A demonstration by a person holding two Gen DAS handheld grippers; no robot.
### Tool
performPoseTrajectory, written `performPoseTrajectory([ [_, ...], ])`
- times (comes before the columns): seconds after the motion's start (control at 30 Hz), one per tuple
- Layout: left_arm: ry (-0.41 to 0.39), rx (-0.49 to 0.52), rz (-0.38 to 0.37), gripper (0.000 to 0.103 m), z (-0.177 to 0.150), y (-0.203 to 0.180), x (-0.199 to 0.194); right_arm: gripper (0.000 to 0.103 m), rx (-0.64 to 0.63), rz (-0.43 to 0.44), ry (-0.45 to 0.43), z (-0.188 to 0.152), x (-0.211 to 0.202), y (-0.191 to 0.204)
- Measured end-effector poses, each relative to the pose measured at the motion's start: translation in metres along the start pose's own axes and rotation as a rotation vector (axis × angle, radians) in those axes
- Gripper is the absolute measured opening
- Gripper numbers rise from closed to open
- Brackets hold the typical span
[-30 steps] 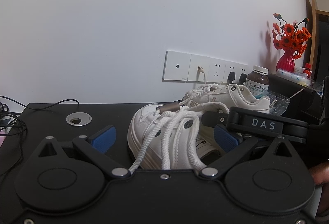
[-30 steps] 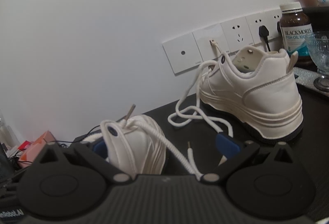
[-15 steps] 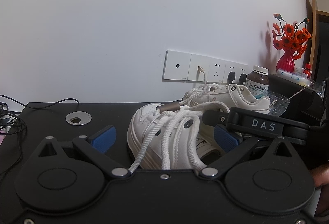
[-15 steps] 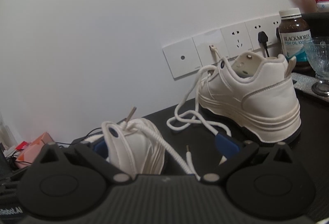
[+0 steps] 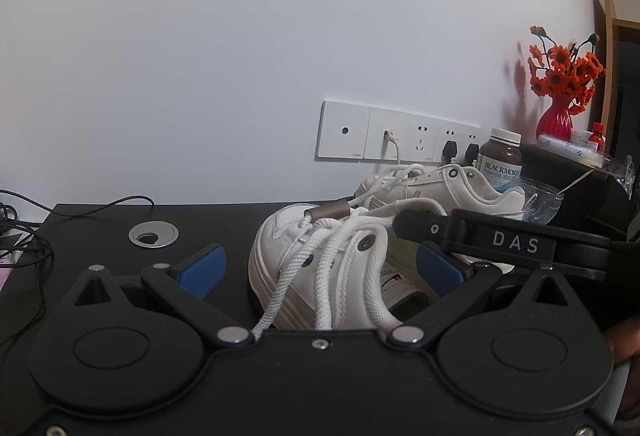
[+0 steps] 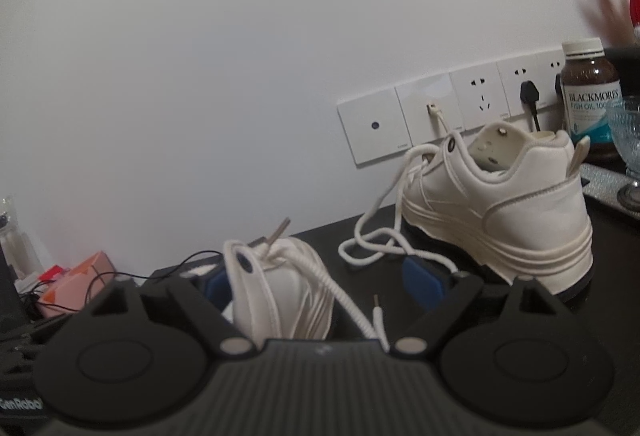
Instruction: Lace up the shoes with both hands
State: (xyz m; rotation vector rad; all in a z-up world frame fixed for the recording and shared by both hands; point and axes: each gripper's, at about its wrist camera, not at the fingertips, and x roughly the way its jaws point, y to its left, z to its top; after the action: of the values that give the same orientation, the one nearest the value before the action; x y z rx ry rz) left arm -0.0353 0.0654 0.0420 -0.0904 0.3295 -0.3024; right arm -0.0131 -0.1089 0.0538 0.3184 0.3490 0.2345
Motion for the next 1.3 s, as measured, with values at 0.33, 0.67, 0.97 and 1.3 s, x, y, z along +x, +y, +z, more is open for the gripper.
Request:
performPoseTrajectory([
  [0.33,0.001,-0.004,-0.002,0.103,-0.001,0.002,0.002,0.085,0.319,0.207,-0.084,0.014,-0.015,-0.036],
  [0.67,-0.002,0.001,0.008,0.103,0.000,0.000,0.001,0.041,0.563,0.354,0.080,0.018,0.016,-0.063],
  [0.97,-0.002,-0.001,0.013,0.103,0.000,-0.002,0.000,0.029,0.652,0.395,0.188,0.008,0.039,-0.063],
  [1.3,0.000,-0.001,0.015,0.103,0.001,-0.002,0.000,0.006,0.667,0.400,0.200,0.007,0.040,-0.068],
])
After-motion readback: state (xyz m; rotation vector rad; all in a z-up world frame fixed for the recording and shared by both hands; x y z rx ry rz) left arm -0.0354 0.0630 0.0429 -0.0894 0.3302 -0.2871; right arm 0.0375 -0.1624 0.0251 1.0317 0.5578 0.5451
